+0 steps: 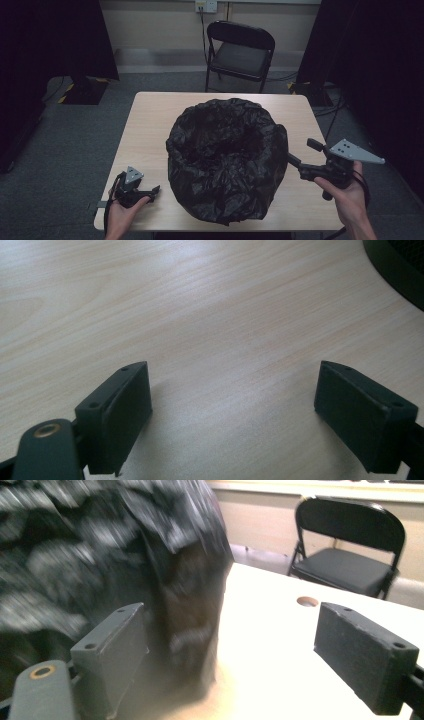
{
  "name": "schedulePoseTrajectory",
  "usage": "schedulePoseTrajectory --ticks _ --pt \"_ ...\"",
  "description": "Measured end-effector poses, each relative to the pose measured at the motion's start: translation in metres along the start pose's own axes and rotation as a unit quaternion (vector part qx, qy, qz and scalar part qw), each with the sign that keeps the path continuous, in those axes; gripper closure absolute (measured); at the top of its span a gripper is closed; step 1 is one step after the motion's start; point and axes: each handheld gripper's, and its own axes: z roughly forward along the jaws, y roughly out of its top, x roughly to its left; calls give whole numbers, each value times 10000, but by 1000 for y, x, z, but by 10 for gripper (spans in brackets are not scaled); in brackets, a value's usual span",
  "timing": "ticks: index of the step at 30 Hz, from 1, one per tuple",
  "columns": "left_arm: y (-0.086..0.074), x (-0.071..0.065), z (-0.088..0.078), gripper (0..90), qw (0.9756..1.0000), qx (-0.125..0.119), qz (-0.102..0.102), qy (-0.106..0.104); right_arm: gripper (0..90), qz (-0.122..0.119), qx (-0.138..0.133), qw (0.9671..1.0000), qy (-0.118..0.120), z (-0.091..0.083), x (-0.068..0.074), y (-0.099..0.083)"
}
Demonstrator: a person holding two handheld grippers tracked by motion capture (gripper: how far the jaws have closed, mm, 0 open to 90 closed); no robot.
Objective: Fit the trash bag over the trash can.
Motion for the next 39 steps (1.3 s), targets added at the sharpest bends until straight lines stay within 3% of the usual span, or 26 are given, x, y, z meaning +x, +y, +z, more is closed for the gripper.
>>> schedulePoseTrajectory --ticks 10,16,20,28,35,37,39 --pt "0 -4 -1 147 10000 7 -25 39 131 279 238 9989 -288 7 -8 -40" --pt "-1 -5 -1 147 10000 3 -38 52 132 522 512 9955 -609 13 -17 -65" --pt "-1 -5 0 146 10000 -1 -51 60 133 530 612 9937 -770 15 -24 -81" --pt "0 -7 0 140 9999 7 -59 85 133 538 1009 9864 -1182 26 -33 -115" --pt "0 -7 0 139 9999 9 -58 82 133 535 1332 9806 -1336 28 -39 -136" --pt "0 -7 0 139 9999 9 -58 82 139 687 1474 9765 -1411 29 -44 -141" --pt "0 -7 0 137 10000 10 -57 79 139 669 1525 9744 -1512 30 -47 -144"
